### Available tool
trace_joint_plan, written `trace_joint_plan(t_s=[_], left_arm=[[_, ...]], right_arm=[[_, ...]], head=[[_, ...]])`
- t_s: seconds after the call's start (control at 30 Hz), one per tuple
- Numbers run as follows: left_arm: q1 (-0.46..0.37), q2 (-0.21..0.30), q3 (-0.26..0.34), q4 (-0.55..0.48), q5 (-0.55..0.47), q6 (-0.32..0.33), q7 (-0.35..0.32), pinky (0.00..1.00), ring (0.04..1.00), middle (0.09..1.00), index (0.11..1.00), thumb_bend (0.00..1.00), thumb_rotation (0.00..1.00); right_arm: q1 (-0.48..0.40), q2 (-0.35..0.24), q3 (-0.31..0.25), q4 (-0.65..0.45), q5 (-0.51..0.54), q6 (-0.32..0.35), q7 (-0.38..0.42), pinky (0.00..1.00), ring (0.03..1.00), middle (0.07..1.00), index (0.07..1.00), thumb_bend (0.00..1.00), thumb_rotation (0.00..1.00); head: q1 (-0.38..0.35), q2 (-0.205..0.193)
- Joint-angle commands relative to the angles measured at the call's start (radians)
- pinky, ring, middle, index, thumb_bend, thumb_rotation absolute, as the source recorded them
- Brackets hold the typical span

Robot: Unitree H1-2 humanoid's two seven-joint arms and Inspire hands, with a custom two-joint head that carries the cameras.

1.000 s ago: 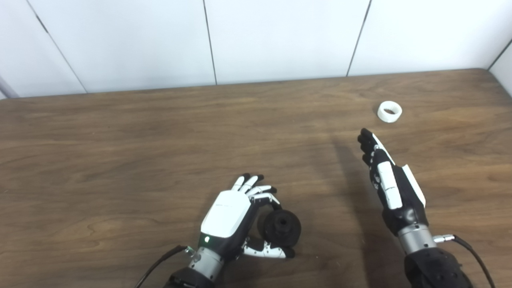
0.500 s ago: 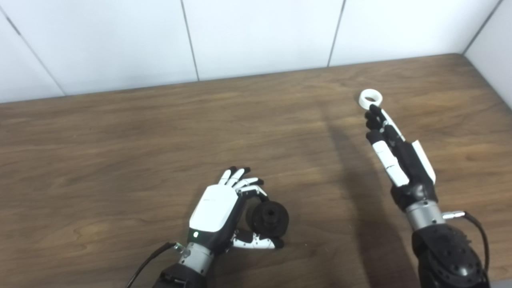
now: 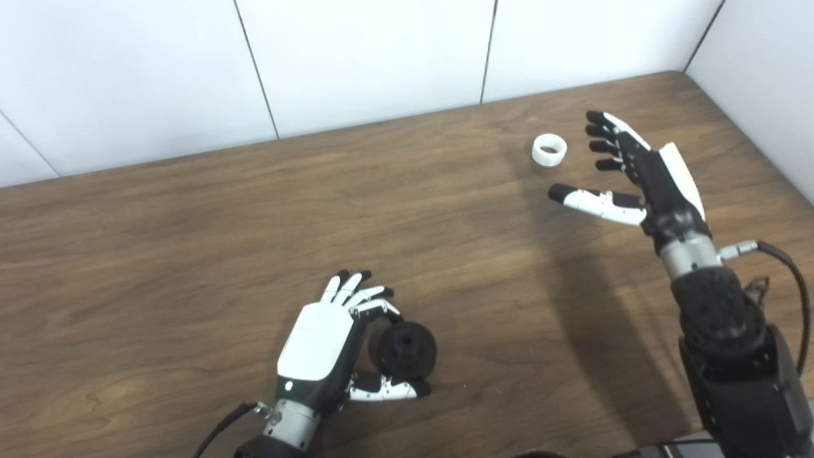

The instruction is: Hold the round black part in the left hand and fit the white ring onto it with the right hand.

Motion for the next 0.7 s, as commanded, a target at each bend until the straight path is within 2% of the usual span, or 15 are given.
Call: trace_joint_plan(t_s=[0.0,0.23,0.33,0.67], left_arm=[[0.033,0.035,-0.007,0.040,0.047,0.018,-0.033,1.00,0.948,0.815,0.484,0.53,0.06],[0.051,0.043,-0.008,0.054,0.040,0.002,-0.008,1.00,0.949,0.821,0.482,0.53,0.06],[0.057,0.045,-0.010,0.062,0.042,-0.004,0.009,1.00,0.947,0.825,0.482,0.53,0.06],[0.068,0.045,-0.018,0.085,0.053,-0.020,0.050,1.00,0.939,0.818,0.482,0.53,0.06]], right_arm=[[-0.055,-0.046,-0.001,0.011,-0.038,-0.005,-0.001,0.79,0.849,0.868,0.854,0.80,0.40],[-0.141,-0.088,0.030,0.125,-0.083,0.000,0.014,0.88,0.905,0.903,0.857,0.81,0.39],[-0.183,-0.110,0.051,0.198,-0.105,-0.030,0.013,0.88,0.907,0.904,0.856,0.81,0.36],[-0.318,-0.142,0.095,0.393,-0.139,-0.022,0.022,0.88,0.919,0.912,0.829,0.83,0.29]], head=[[-0.001,-0.010],[-0.021,-0.088],[-0.023,-0.110],[0.010,-0.152]])
